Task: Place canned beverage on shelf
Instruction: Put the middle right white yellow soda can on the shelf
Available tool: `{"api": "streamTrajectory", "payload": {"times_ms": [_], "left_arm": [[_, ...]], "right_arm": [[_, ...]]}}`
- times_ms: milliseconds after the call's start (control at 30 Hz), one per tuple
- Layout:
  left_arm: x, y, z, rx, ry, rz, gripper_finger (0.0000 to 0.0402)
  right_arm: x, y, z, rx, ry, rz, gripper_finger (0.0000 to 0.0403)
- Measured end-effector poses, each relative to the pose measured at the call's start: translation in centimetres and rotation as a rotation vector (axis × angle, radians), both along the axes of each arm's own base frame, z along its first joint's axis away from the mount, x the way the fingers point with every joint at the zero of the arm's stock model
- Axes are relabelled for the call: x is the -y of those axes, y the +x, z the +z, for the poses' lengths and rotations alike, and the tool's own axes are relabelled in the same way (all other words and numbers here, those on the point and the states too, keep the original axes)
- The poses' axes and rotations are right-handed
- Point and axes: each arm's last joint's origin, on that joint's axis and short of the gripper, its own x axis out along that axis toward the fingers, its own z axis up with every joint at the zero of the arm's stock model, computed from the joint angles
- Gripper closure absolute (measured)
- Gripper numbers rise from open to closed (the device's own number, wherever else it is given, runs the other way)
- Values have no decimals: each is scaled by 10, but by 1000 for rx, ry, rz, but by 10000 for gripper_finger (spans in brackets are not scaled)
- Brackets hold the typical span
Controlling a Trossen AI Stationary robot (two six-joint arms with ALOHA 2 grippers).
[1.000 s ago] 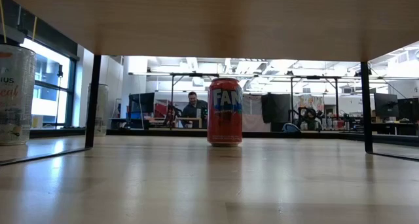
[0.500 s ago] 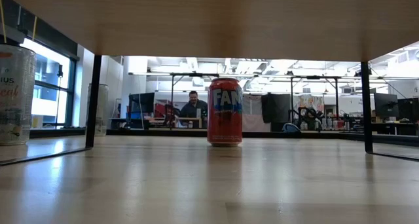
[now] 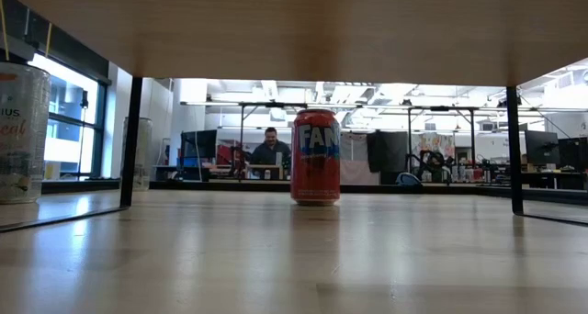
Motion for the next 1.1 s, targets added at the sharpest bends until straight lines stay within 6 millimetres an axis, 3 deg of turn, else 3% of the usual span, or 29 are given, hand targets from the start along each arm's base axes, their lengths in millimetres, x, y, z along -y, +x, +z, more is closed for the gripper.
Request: {"api": "streamTrajectory", "payload": {"times_ms": [733, 1100], "left_arm": [[-3, 5, -6, 5, 12, 100, 192], [-7, 6, -7, 17, 44, 210, 192]], "right_arm": [[5, -7, 2, 29, -176, -112, 91], [7, -29, 23, 133, -215, -157, 91]]}}
